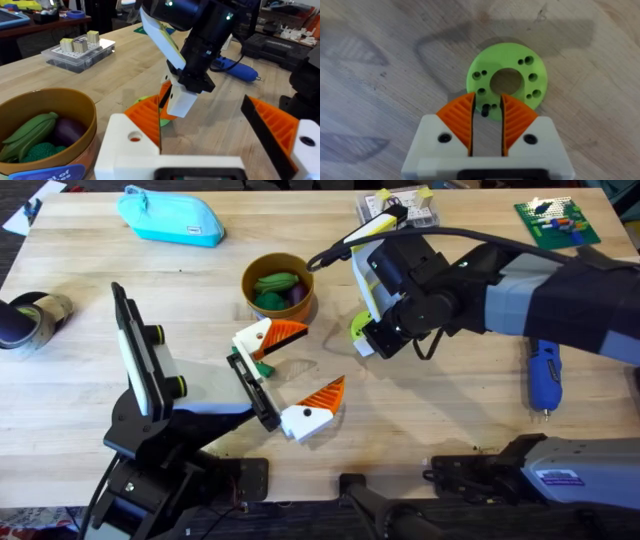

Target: Pick up the gripper from the table and insert it into the empty holder that is missing its gripper. Then pick up a screw, insert it into the mounting hole, and use the screwdriver to tighten it. Finally, clean up the table by picking up the vegetable and placing it into the bucket.

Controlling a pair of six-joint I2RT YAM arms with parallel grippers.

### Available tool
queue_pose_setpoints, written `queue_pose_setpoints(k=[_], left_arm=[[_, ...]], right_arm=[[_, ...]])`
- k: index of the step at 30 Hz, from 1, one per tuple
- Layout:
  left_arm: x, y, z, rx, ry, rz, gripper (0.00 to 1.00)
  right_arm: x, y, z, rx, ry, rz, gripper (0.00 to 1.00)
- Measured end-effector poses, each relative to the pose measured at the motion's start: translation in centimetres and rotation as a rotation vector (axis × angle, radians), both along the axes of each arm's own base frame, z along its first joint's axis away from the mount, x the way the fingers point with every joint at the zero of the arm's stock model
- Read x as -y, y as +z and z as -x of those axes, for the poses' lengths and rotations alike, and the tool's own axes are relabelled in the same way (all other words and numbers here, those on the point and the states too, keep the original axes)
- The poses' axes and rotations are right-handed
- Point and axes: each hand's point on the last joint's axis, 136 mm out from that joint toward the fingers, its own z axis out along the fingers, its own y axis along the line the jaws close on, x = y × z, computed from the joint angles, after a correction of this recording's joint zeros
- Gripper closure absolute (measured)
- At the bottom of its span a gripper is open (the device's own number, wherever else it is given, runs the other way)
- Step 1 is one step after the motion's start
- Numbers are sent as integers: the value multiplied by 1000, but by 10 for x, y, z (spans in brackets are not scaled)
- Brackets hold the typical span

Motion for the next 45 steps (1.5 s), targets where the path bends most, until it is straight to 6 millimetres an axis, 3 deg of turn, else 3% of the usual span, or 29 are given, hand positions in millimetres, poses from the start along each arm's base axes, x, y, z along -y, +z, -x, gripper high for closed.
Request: queue_pose_setpoints(k=[15,19,20,22,23,24,29,30,34,39,45], left_arm=[[0,0,0,-2,1,0,11],[0,0,0,-2,1,0,11],[0,0,0,-2,1,0,11],[0,0,0,-2,1,0,11],[0,0,0,-2,1,0,11],[0,0,0,-2,1,0,11],[0,0,0,-2,1,0,11],[0,0,0,-2,2,0,11],[0,0,0,-2,2,0,11],[0,0,0,-1,2,0,11],[0,0,0,-2,2,0,11]], right_arm=[[-3,3,-5,13,-37,-24,710],[-6,23,-10,50,-40,-54,710],[-7,32,-11,67,-40,-66,747],[-8,54,-12,103,-43,-95,956],[-8,66,-11,123,-46,-113,958],[-6,77,-10,140,-51,-127,854],[15,111,9,176,-128,-151,104],[20,115,13,177,-143,-148,32],[34,126,27,185,-185,-151,7],[37,131,30,198,-195,-162,6],[34,97,25,133,-191,-96,6]])
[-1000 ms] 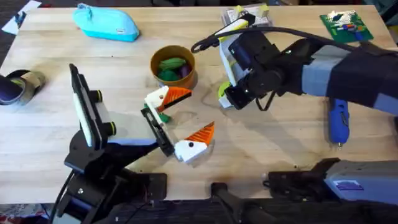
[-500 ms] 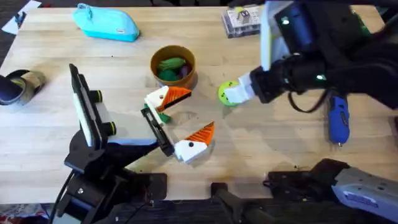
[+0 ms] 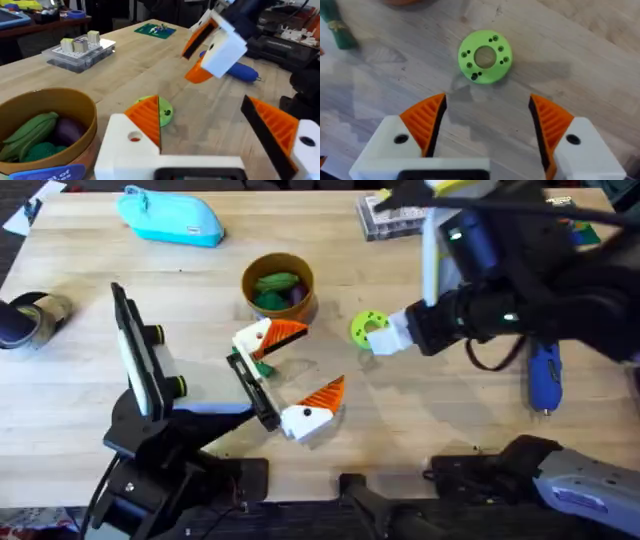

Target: Pick up the gripper from the table and insert it into the empty holder that is missing its gripper. Then pick up a screw, insert it into the mounting hole, and use the screwdriver to tighten it. Finally, clean up the table by picking up the vegetable and placing it into the bucket.

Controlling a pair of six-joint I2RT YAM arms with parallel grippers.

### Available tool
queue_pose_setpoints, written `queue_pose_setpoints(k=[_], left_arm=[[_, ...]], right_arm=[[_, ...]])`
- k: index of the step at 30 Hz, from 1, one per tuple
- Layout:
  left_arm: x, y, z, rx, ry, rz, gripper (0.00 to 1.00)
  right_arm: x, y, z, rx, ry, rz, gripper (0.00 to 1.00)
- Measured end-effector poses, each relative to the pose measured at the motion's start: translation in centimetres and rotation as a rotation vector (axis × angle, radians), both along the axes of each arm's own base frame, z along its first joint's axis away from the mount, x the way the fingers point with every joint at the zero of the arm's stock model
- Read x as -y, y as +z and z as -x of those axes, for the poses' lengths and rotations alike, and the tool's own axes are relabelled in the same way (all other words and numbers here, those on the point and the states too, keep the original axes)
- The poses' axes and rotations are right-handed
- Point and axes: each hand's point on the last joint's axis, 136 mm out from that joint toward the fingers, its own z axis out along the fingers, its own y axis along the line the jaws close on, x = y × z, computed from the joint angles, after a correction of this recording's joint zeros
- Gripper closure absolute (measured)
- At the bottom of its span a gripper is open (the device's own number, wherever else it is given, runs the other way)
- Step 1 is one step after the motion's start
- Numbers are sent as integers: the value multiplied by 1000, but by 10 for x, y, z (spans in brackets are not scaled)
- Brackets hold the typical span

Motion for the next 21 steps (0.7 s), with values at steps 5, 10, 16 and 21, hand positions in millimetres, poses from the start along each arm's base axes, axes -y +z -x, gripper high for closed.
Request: queue_pose_setpoints(k=[5,10,16,21], left_arm=[[0,0,0,0,0,0,11],[0,0,0,0,0,0,11],[0,0,0,0,0,0,11],[0,0,0,0,0,0,11]], right_arm=[[-14,-32,-16,-34,56,60,196],[-22,-59,-22,-82,87,106,424],[-23,-80,-20,-136,101,147,556],[-29,-90,-16,-157,133,171,621]])
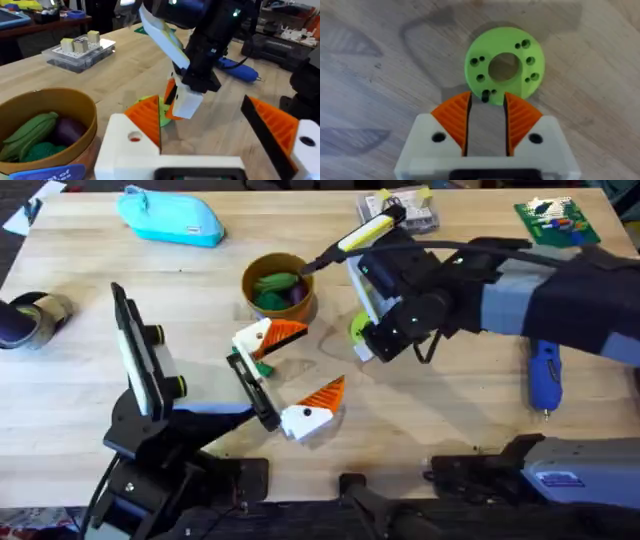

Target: Pick up the gripper from the table and insert it into the empty holder that is missing its gripper. Then pick up a screw, insert it into the mounting hole, and use the screwdriver to tighten it. Finally, clean up the table by picking up the vegetable and placing it into the bucket.

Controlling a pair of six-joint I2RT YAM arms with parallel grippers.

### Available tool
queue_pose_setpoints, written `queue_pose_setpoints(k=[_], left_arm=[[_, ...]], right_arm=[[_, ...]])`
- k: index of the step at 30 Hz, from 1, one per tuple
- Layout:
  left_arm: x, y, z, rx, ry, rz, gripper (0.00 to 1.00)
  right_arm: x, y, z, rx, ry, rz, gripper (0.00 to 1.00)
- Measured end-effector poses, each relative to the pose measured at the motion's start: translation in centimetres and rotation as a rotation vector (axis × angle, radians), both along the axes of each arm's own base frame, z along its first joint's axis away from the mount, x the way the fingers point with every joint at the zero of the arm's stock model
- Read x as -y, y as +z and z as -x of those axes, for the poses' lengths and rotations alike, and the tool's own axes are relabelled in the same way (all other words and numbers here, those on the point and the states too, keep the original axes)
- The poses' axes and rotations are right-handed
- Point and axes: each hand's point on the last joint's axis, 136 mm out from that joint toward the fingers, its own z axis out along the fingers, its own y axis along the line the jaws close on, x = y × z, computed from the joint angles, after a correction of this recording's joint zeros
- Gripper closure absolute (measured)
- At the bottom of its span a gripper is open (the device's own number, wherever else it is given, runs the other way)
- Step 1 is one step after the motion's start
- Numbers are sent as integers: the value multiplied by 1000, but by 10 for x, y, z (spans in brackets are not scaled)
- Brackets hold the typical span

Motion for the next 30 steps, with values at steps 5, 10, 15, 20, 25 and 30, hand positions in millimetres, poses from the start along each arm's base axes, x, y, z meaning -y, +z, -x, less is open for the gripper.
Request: queue_pose_setpoints(k=[5,10,15,20,25,30], left_arm=[[0,0,0,0,0,0,11],[0,0,0,0,0,0,11],[0,0,0,0,0,0,11],[0,0,0,0,0,0,11],[0,0,0,0,0,0,11],[0,0,0,0,0,0,11]], right_arm=[[-1,-8,2,-19,13,20,719],[0,-8,-1,-4,15,27,841],[-2,-8,-5,10,14,24,993],[-2,-8,-5,10,14,24,994],[0,-6,-2,-6,25,37,995],[0,15,0,-38,48,59,995]])
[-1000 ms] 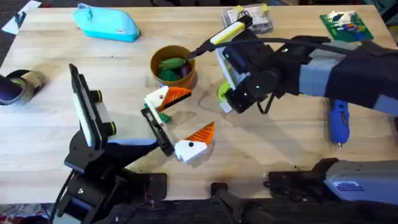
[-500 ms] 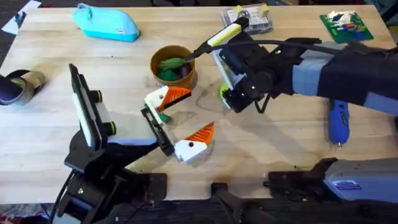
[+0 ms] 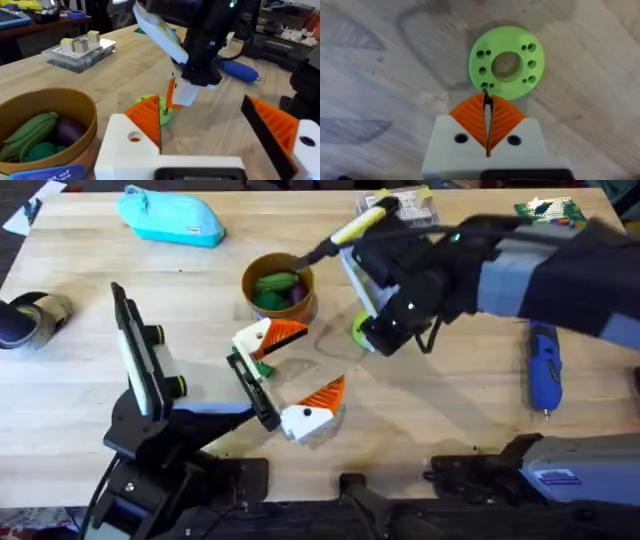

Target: Pick up the gripper from the table and insert it into the empty holder that is missing its gripper. Then pick up a screw, insert it into the mounting hole, and use the screwdriver to tighten it. Finally, clean up the table by picking up the vegetable and placing it into the bucket.

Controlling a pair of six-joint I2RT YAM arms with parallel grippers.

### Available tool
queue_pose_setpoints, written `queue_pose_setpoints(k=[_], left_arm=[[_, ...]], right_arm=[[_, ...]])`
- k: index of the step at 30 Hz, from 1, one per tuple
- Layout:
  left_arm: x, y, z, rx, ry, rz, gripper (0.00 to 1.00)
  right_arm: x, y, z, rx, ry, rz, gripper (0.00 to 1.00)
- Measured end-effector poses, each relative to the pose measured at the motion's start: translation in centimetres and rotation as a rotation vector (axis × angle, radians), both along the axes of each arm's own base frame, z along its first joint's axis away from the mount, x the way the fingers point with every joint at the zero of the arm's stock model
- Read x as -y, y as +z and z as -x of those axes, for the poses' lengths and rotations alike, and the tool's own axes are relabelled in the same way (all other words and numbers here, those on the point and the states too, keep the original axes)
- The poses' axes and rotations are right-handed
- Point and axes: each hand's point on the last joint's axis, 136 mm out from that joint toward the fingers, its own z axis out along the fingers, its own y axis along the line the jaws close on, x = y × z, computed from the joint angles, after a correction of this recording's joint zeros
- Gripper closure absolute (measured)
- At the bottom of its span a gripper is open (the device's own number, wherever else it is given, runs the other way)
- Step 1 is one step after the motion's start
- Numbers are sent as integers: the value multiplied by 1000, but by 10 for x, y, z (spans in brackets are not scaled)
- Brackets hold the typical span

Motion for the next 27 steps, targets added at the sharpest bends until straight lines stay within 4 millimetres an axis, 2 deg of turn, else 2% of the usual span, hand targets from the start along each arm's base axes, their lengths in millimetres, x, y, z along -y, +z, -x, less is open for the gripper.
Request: queue_pose_setpoints(k=[2,6,9,14,17,20,23,27], left_arm=[[0,0,0,0,0,0,11],[0,0,0,0,0,0,11],[0,0,0,0,0,0,11],[0,0,0,0,0,0,11],[0,0,0,0,-1,0,11],[0,0,1,0,-6,0,11],[2,0,4,-1,-24,1,11],[4,0,7,-2,-45,2,11]], right_arm=[[-2,20,-2,-7,14,3,995],[-19,73,-12,34,57,-48,995],[-39,114,-14,70,101,-132,995],[-75,162,-4,104,194,-272,995],[-100,179,13,108,275,-338,995],[-119,184,31,98,346,-375,995],[-129,185,46,80,392,-387,995],[-137,186,53,78,420,-400,995]])
